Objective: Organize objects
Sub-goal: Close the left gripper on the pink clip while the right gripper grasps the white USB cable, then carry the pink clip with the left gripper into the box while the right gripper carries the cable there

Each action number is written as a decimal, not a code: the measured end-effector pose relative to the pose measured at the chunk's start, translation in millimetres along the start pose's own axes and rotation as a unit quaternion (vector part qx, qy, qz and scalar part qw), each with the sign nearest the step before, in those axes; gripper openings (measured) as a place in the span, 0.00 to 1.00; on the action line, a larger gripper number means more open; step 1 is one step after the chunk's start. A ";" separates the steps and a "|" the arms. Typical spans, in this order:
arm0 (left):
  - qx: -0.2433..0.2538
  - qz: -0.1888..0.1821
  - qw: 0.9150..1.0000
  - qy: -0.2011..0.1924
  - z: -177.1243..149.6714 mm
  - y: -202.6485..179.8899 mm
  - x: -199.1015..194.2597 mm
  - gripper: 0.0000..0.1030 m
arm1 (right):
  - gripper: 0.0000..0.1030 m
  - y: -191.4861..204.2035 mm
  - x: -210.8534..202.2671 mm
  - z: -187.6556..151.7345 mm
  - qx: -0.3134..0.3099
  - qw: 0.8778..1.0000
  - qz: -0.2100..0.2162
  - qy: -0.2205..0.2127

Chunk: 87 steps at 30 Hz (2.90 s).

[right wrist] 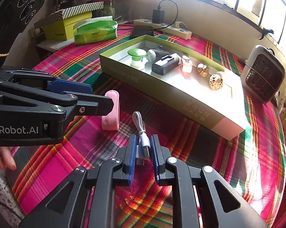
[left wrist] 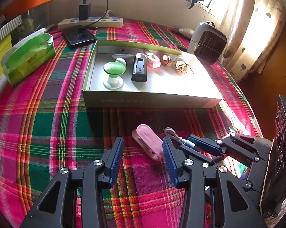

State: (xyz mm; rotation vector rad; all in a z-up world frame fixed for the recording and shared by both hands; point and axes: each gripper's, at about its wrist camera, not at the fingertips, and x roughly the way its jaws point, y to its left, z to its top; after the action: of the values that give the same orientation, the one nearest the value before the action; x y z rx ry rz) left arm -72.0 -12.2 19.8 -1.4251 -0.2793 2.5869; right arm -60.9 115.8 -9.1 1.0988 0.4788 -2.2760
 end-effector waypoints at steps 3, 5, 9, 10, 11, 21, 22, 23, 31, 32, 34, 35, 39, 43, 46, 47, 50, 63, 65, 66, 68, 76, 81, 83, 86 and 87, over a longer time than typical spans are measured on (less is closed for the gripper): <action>0.004 0.006 1.000 0.000 -0.2 -7.1 2.2 0.40 | 0.16 -7.7 -1.7 -2.9 0.014 1.000 0.000 -0.004; 0.006 0.011 1.000 0.005 -0.2 -10.9 5.5 0.40 | 0.16 -11.3 -3.0 -4.7 0.018 1.000 0.002 -0.006; -0.001 0.029 1.000 0.009 -0.5 -13.7 10.9 0.40 | 0.16 -16.5 -3.8 -6.3 0.023 1.000 0.004 -0.011; -0.003 0.028 1.000 0.010 -0.2 -14.1 12.0 0.40 | 0.16 -17.6 -4.1 -7.2 0.025 1.000 0.005 -0.012; -0.002 0.031 0.999 0.010 -0.2 -15.0 12.8 0.40 | 0.16 -18.8 -4.3 -7.5 0.027 1.000 0.007 -0.012; -0.004 0.064 0.998 0.020 -3.9 -9.2 14.7 0.40 | 0.16 -27.1 -5.2 -10.8 0.040 0.999 0.022 -0.019; -0.006 0.064 0.998 0.020 -4.4 -7.7 13.8 0.40 | 0.16 -27.0 -5.2 -10.7 0.040 0.999 0.022 -0.019; -0.008 0.064 0.998 0.020 -4.8 -6.0 13.2 0.40 | 0.16 -26.9 -5.1 -10.7 0.039 0.999 0.021 -0.019; -0.023 0.083 0.996 0.013 -11.0 15.1 3.5 0.40 | 0.16 -25.4 -5.0 -10.6 0.037 0.999 0.016 -0.018; -0.028 0.086 0.996 0.012 -11.7 19.0 2.2 0.40 | 0.16 -25.0 -4.9 -10.5 0.036 0.999 0.015 -0.018; -0.040 0.077 0.996 0.008 -11.9 24.6 1.2 0.40 | 0.16 -24.9 -4.5 -10.1 0.036 0.999 0.013 -0.018; -0.041 0.076 0.996 0.007 -11.9 25.0 1.0 0.40 | 0.16 -24.8 -4.3 -9.8 0.037 0.999 0.013 -0.018; -0.024 0.069 0.997 0.000 -10.8 19.2 5.2 0.40 | 0.16 -23.4 -4.1 -9.8 0.039 0.999 0.012 -0.019; 0.007 0.073 0.997 -0.002 -2.9 13.5 12.0 0.40 | 0.16 -23.2 -4.1 -9.8 0.041 0.999 0.012 -0.018; 0.031 0.076 0.997 -0.006 -0.1 8.8 14.7 0.40 | 0.16 -23.3 -4.0 -9.7 0.044 0.999 0.011 -0.018; 0.037 0.079 0.996 -0.002 0.1 7.9 17.1 0.40 | 0.16 -23.3 -3.8 -9.5 0.045 0.999 0.011 -0.018; 0.047 0.079 0.996 -0.007 0.4 6.6 18.2 0.40 | 0.16 -23.9 -3.0 -8.7 0.048 0.999 0.010 -0.017; 0.055 0.084 0.995 -0.019 1.1 13.1 17.6 0.23 | 0.16 -23.2 -2.6 -7.7 0.060 0.998 0.001 -0.016; 0.056 0.085 0.995 -0.021 0.9 13.8 17.4 0.19 | 0.16 -22.5 -2.6 -7.7 0.062 0.998 -0.002 -0.016; 0.054 0.084 0.995 -0.021 1.0 14.8 17.1 0.17 | 0.16 -22.0 -2.7 -7.8 0.062 0.998 -0.004 -0.016; 0.053 0.081 0.995 -0.021 1.4 16.2 16.9 0.15 | 0.16 -21.3 -2.6 -7.9 0.064 0.998 -0.006 -0.016; 0.054 0.074 0.996 -0.024 0.3 17.4 15.8 0.15 | 0.16 -20.7 -2.5 -7.9 0.073 0.997 -0.012 -0.016; 0.055 0.070 0.996 -0.024 0.4 17.9 15.6 0.15 | 0.16 -18.9 -2.1 -7.2 0.074 0.997 -0.018 -0.015; 0.055 0.068 0.996 -0.022 0.9 18.0 15.9 0.15 | 0.16 -18.9 -2.2 -7.2 0.075 0.997 -0.019 -0.015; 0.056 0.065 0.996 -0.021 1.0 18.3 15.6 0.15 | 0.16 -19.8 -2.3 -7.4 0.079 0.997 -0.019 -0.015; 0.056 0.064 0.996 -0.020 1.0 18.5 15.4 0.15 | 0.16 -19.8 -2.4 -7.4 0.080 0.996 -0.020 -0.015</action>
State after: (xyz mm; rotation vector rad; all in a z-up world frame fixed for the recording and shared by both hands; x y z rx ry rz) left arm -82.1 -26.4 3.1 -1.3962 -0.0480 2.6874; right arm -67.6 135.9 -10.3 1.1399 0.3122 -2.3963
